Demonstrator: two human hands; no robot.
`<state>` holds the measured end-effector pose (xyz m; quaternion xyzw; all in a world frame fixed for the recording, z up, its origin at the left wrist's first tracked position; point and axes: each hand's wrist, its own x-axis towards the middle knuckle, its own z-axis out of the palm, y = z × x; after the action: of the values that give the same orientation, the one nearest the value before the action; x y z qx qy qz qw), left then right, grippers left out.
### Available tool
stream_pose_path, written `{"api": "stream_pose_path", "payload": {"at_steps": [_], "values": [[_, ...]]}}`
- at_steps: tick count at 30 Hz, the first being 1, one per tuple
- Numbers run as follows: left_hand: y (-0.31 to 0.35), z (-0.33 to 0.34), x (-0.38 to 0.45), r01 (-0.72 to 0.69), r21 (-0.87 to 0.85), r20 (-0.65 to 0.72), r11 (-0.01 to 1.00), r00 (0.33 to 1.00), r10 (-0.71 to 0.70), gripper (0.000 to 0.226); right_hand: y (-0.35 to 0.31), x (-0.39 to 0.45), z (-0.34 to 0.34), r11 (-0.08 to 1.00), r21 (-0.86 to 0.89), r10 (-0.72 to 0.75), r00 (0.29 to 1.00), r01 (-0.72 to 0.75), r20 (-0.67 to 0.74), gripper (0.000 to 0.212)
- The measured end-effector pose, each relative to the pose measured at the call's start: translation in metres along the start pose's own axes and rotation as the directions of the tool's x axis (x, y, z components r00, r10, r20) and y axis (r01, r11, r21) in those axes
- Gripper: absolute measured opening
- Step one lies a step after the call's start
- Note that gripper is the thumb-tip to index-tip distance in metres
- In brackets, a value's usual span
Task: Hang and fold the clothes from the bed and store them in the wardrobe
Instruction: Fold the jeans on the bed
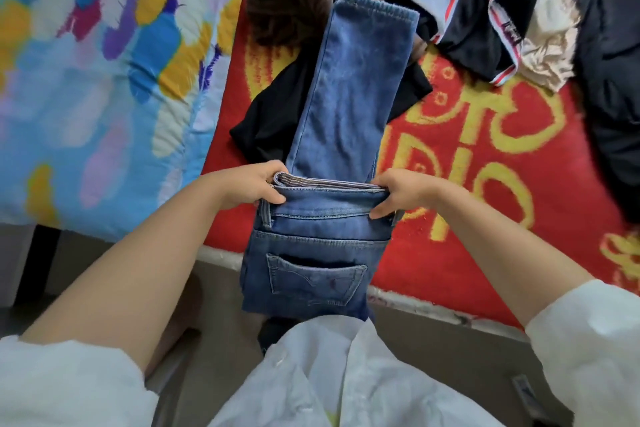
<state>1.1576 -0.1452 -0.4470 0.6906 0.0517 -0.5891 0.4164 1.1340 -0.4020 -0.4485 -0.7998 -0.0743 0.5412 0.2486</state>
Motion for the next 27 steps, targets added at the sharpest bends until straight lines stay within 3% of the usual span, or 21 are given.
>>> {"api": "stream_pose_path", "payload": {"at_steps": [3,7,10,13,15,16,19,22,24,27], "values": [[0.032,-0.006,-0.011,-0.036,-0.04,-0.101,0.999,0.994,0.031,0.026,-0.004,-0.031,-0.012,0.992,0.12,0.003,0.96,0.032,-0.282,0.019],[0.091,-0.022,-0.01,-0.166,-0.062,-0.301,0.984,0.943,0.14,0.02,-0.007,-0.044,-0.048,0.905,0.387,0.128,0.752,0.178,-0.646,0.037],[0.144,-0.037,0.007,-0.3,-0.003,-0.507,0.954,0.822,0.257,0.016,-0.004,-0.038,-0.093,0.753,0.529,0.242,0.584,0.391,-0.775,0.039],[0.191,-0.059,0.038,-0.395,0.121,-0.702,0.911,0.615,0.36,0.024,0.006,-0.019,-0.139,0.662,0.548,0.33,0.458,0.511,-0.825,0.025],[0.202,-0.067,0.053,-0.435,0.176,-0.747,0.883,0.525,0.408,0.06,0.016,-0.003,-0.152,0.639,0.604,0.385,0.481,0.476,-0.788,0.048],[0.202,-0.065,0.062,-0.423,0.207,-0.741,0.882,0.521,0.424,0.073,0.022,0.004,-0.151,0.652,0.629,0.409,0.502,0.423,-0.762,0.052],[0.162,-0.033,0.086,-0.237,0.257,-0.639,0.937,0.685,0.349,0.083,0.042,0.028,-0.104,0.739,0.662,0.46,0.627,0.121,-0.628,0.052],[0.093,0.009,0.095,-0.082,0.258,-0.592,0.963,0.774,0.225,0.081,0.061,0.044,-0.023,0.76,0.644,0.485,0.734,-0.085,-0.475,0.061],[0.054,0.031,0.095,0.028,0.261,-0.609,0.965,0.781,0.142,0.084,0.073,0.047,0.027,0.724,0.681,0.513,0.747,-0.113,-0.422,0.07],[0.007,0.06,0.08,0.126,0.173,-0.7,0.977,0.714,0.032,0.087,0.08,0.041,0.09,0.565,0.825,0.534,0.757,0.01,-0.376,0.077]]}}
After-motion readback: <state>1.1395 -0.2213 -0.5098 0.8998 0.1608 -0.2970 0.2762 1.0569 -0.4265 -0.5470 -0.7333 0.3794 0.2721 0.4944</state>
